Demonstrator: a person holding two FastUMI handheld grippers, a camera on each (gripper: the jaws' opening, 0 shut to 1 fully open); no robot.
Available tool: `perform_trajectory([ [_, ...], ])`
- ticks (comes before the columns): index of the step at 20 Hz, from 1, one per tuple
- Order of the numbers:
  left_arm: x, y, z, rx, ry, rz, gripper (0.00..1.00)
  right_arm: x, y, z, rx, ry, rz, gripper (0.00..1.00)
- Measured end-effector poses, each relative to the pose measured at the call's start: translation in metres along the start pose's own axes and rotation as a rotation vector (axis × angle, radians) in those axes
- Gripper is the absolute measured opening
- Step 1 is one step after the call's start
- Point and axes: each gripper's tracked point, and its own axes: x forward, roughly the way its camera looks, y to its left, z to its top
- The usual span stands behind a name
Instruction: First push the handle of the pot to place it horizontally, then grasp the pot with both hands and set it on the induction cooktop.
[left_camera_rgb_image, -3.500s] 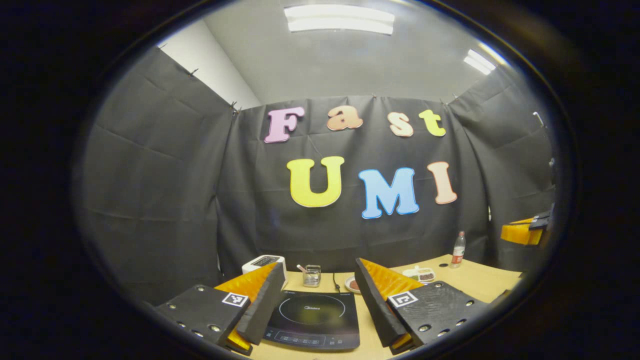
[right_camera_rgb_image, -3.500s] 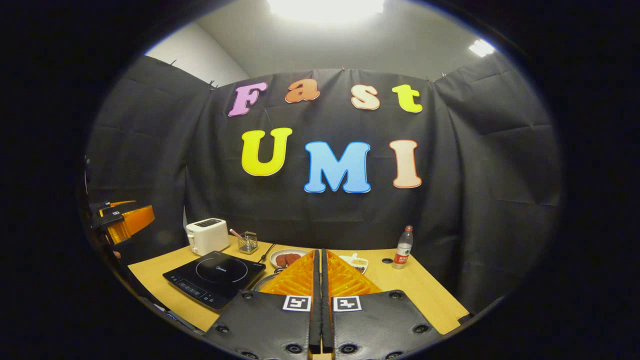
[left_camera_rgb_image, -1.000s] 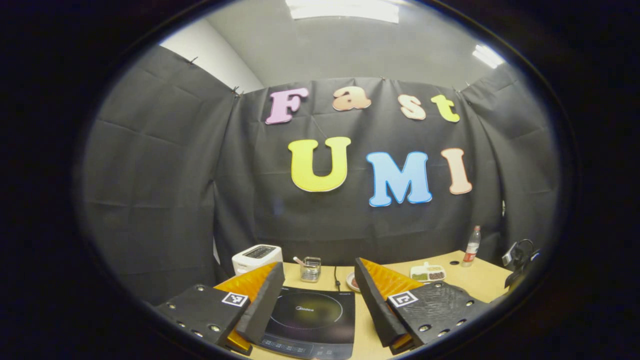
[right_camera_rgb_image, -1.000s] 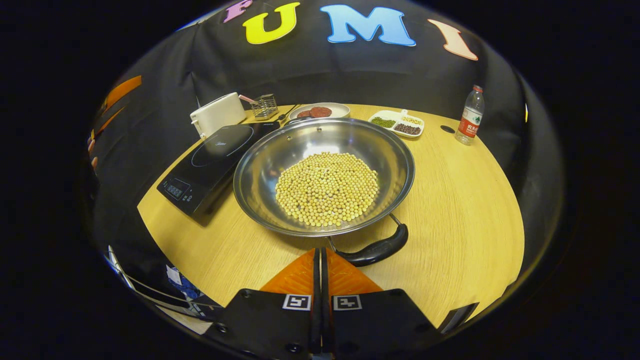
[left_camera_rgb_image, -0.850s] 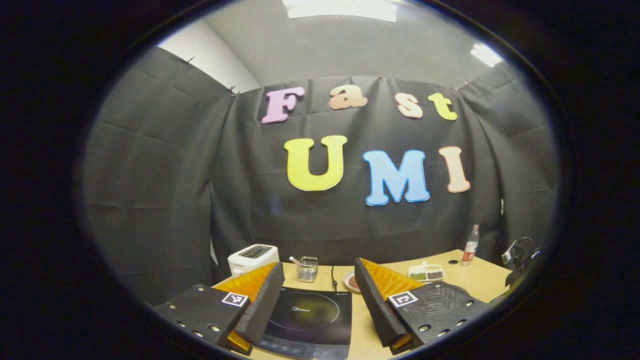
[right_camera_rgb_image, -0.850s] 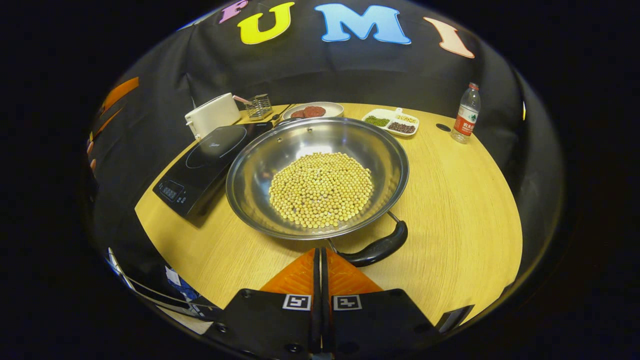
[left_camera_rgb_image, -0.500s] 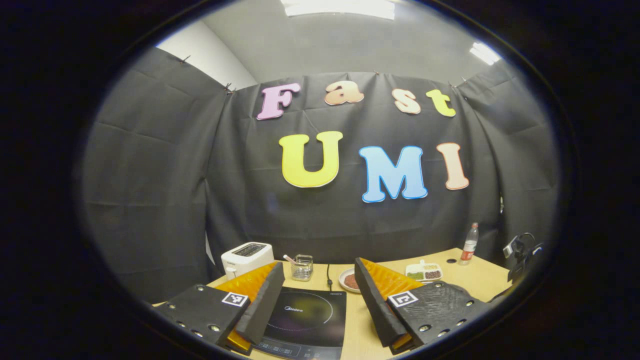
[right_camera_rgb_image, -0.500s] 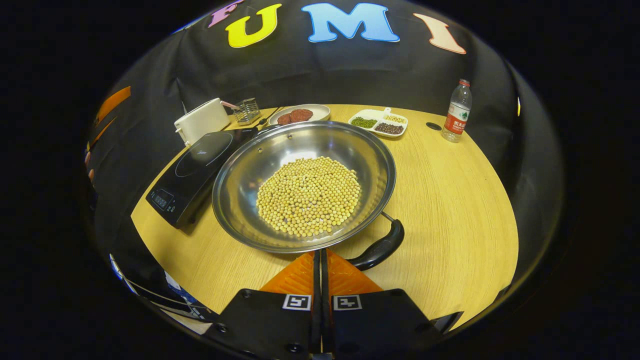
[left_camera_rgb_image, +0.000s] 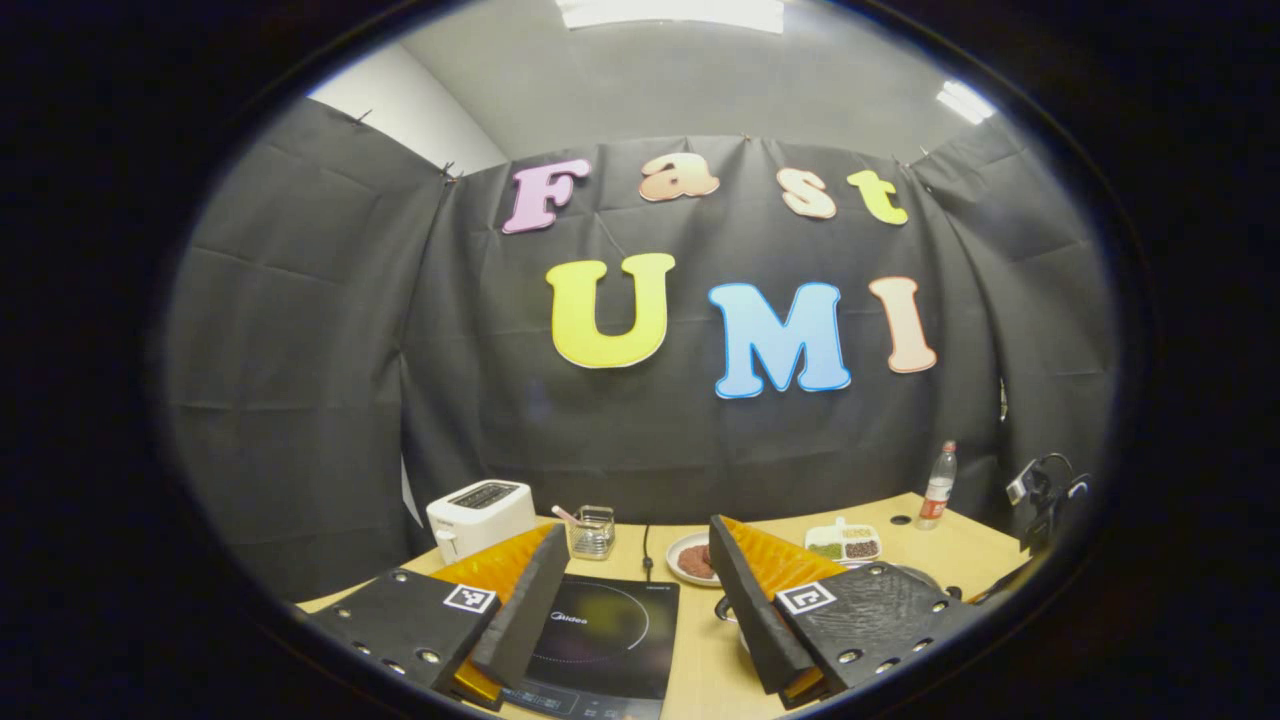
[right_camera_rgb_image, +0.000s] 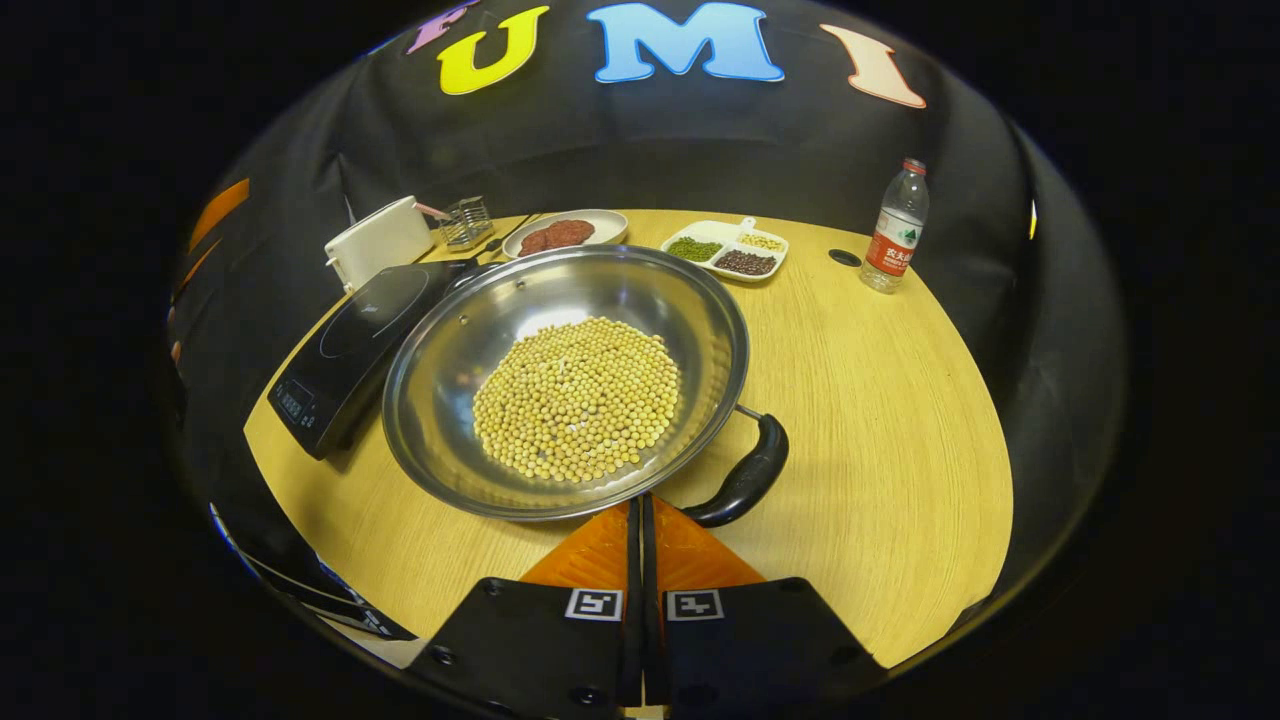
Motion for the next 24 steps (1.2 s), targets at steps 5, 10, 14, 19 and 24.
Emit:
perform_trajectory([
  [5,0.004,-0.007,-0.005,0.009,0.012,0.011,0.84,0.008,-0.025,0.013,0.022,-0.010,-0.022,0.02],
  [10,0.008,-0.013,-0.009,0.018,0.024,0.021,0.84,0.015,-0.041,0.031,0.049,-0.032,-0.033,0.00],
  [14,0.013,-0.017,-0.013,0.020,0.035,0.028,0.84,0.024,-0.050,0.043,0.060,-0.046,-0.040,0.00],
  [19,0.021,-0.026,-0.026,0.015,0.058,0.015,0.84,0.034,-0.060,0.056,0.050,-0.066,-0.058,0.02],
  [24,0.034,-0.038,-0.046,0.003,0.089,-0.014,0.84,0.016,-0.060,0.076,0.065,-0.162,-0.084,0.02],
])
